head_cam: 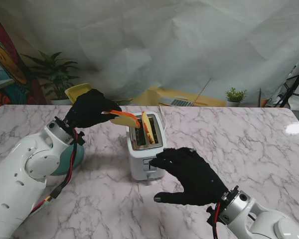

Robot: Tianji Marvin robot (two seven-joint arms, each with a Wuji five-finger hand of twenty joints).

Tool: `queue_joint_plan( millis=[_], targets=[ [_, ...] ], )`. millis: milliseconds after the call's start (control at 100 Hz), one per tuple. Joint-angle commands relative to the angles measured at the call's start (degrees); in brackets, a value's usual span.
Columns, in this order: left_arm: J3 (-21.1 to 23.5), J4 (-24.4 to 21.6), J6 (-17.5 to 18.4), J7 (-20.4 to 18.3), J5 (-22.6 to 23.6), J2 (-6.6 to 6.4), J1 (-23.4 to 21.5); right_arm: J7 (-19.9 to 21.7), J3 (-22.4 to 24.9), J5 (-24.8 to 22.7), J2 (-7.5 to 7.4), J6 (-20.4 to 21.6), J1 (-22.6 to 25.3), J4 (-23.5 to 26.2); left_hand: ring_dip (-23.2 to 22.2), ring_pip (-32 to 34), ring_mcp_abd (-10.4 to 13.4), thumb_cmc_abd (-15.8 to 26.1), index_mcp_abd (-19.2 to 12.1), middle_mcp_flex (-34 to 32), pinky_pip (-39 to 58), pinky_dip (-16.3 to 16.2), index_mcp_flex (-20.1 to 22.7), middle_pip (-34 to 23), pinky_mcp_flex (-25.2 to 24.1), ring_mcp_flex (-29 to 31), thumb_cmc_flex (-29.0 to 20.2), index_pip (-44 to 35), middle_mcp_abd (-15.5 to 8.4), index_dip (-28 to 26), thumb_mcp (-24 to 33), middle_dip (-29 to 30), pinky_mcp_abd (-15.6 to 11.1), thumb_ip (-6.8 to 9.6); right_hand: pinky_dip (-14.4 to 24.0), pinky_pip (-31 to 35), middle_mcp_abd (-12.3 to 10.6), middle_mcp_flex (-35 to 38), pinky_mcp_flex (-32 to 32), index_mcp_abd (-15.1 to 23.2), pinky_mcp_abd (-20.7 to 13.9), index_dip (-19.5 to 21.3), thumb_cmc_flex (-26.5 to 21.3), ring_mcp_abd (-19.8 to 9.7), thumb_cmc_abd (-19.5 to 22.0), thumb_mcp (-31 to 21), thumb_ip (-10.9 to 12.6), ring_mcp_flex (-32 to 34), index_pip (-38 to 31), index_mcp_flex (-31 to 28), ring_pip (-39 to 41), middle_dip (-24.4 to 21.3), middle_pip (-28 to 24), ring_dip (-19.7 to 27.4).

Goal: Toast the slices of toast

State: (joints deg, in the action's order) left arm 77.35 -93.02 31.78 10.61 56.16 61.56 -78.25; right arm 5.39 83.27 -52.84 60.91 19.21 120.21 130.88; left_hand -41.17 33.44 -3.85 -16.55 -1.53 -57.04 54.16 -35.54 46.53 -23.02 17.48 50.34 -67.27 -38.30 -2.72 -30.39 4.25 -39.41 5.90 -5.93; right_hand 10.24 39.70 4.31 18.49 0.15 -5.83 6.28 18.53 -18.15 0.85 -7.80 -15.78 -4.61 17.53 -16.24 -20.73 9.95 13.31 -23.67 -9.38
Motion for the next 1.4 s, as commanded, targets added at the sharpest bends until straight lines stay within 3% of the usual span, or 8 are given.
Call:
queue_joint_plan(
  millis=[0, 240, 450, 600, 720, 800, 870, 1390],
  targets=[
    [-0.02, -0.64, -0.46, -0.95, -0.79, 0.03, -0.15, 0.05, -0.08, -0.04, 0.01, -0.22, 0.26, -0.14, 0.05, -1.69, 0.17, 0.32, -14.38, -0.94, -0.48, 0.19, 16.07, -1.77, -1.95, 1.01, -6.69, -30.89, -4.49, -6.51, 5.77, 0.31, 1.3, 1.87, -0.93, 0.14, 0.3, -0.07, -0.47, 0.87, -0.62, -0.75, -1.22, -0.37, 0.98, 0.65, 0.51, 0.31, 0.26, 0.05, -2.25, 0.38, 0.28, 1.33],
    [-0.06, -0.3, 1.64, -1.11, 0.48, -0.27, 0.14, 0.05, -0.08, -0.04, 0.01, -0.22, 0.26, -0.14, -3.4, -3.54, 2.19, -1.36, -14.17, -1.97, 0.46, -0.03, 16.81, -3.2, 0.32, 2.02, -6.69, -29.29, -8.45, -3.96, 5.54, 2.15, -2.49, 1.91, -0.94, 0.11, 0.28, 0.08, -0.45, 0.92, -0.66, -0.74, -1.27, -0.3, 0.89, 0.7, 0.51, 0.58, 0.19, -0.08, -2.14, 0.4, 0.21, 1.29],
    [-0.29, -0.13, 2.28, 0.02, 1.78, -0.35, 0.18, 0.05, -0.08, -0.04, 0.01, -0.22, 0.26, -0.14, -5.39, -6.48, 3.3, -3.55, -13.84, -2.54, 0.73, 0.87, 17.11, -6.51, 0.77, 3.01, -6.69, -28.64, -11.85, -2.18, 6.74, 4.69, -4.04, 1.78, -0.95, 0.11, 0.32, 0.13, -0.4, 0.91, -0.72, -0.76, -1.3, -0.3, 0.91, 0.73, 0.51, 0.4, 0.21, 0.02, -2.22, 0.4, 0.23, 1.3],
    [-0.59, 0.11, 2.59, 0.97, 2.85, -0.42, 0.62, 0.05, -0.08, -0.04, 0.01, -0.22, 0.26, -0.14, -8.64, -11.17, 3.65, -8.15, -13.98, -3.14, 0.26, 2.24, 18.01, -13.2, 0.16, 3.81, -6.69, -33.98, -13.86, -4.21, 12.8, 7.21, -4.59, 0.93, -0.95, 0.1, 0.31, 0.1, -0.42, 0.95, -0.68, -0.76, -1.29, -0.33, 0.93, 0.78, 0.51, 0.57, 0.2, 0.05, -2.17, 0.4, 0.24, 1.29],
    [-1.3, 0.66, 2.44, 1.31, 2.67, -0.33, 1.2, 0.05, -0.08, -0.04, 0.01, -0.22, 0.26, -0.14, -10.69, -12.92, 3.85, -9.74, -12.77, -4.24, 0.25, 2.96, 18.86, -16.42, 0.14, 3.88, -6.69, -37.4, -13.79, -5.99, 17.06, 5.49, -4.4, 0.55, -0.94, 0.12, 0.33, 0.11, -0.39, 0.94, -0.68, -0.77, -1.32, -0.29, 0.93, 0.79, 0.51, 0.64, 0.19, 0.03, -2.13, 0.38, 0.28, 1.27],
    [-2.19, 1.24, 2.16, 1.27, 1.77, -0.16, 1.74, 0.05, -0.08, -0.04, 0.01, -0.22, 0.26, -0.14, -12.79, -12.74, 2.7, -9.84, -11.42, -3.89, 0.64, 5.51, 18.63, -18.36, -0.55, 3.76, -6.69, -39.75, -12.13, -7.61, 20.96, 3.87, -1.73, 0.12, -0.94, 0.11, 0.27, 0.18, -0.39, 0.92, -0.68, -0.76, -1.32, -0.32, 0.9, 0.8, 0.51, 0.71, 0.16, -0.08, -2.11, 0.38, 0.27, 1.26],
    [-3.13, 1.71, 1.98, 1.42, 1.32, -0.04, 2.35, 0.04, -0.08, -0.04, 0.01, -0.22, 0.25, -0.14, -13.76, -11.74, 2.64, -9.59, -11.84, -3.73, 1.63, 6.63, 18.67, -19.58, -0.94, 3.25, -6.69, -41.52, -12.05, -9.15, 22.35, 2.91, -0.78, -0.25, -0.95, 0.1, 0.3, 0.17, -0.39, 0.95, -0.68, -0.78, -1.33, -0.32, 0.94, 0.8, 0.51, 0.63, 0.2, 0.0, -2.14, 0.37, 0.3, 1.27],
    [-7.09, 3.62, 0.87, 2.49, 0.78, 0.33, 5.82, -0.57, -0.45, 0.0, 0.1, -0.52, -0.42, -0.29, -13.01, -10.22, 4.68, -9.93, -13.6, -4.25, 2.6, 8.92, 19.53, -21.43, -0.51, 3.24, -6.69, -43.29, -14.66, -11.63, 22.31, 1.74, -1.95, -0.37, -0.95, 0.09, 0.29, 0.39, -0.34, 0.94, -0.7, -0.79, -1.4, -0.28, 0.86, 0.88, 0.5, 0.88, 0.11, -0.27, -2.05, 0.37, 0.31, 1.22]
  ],
)
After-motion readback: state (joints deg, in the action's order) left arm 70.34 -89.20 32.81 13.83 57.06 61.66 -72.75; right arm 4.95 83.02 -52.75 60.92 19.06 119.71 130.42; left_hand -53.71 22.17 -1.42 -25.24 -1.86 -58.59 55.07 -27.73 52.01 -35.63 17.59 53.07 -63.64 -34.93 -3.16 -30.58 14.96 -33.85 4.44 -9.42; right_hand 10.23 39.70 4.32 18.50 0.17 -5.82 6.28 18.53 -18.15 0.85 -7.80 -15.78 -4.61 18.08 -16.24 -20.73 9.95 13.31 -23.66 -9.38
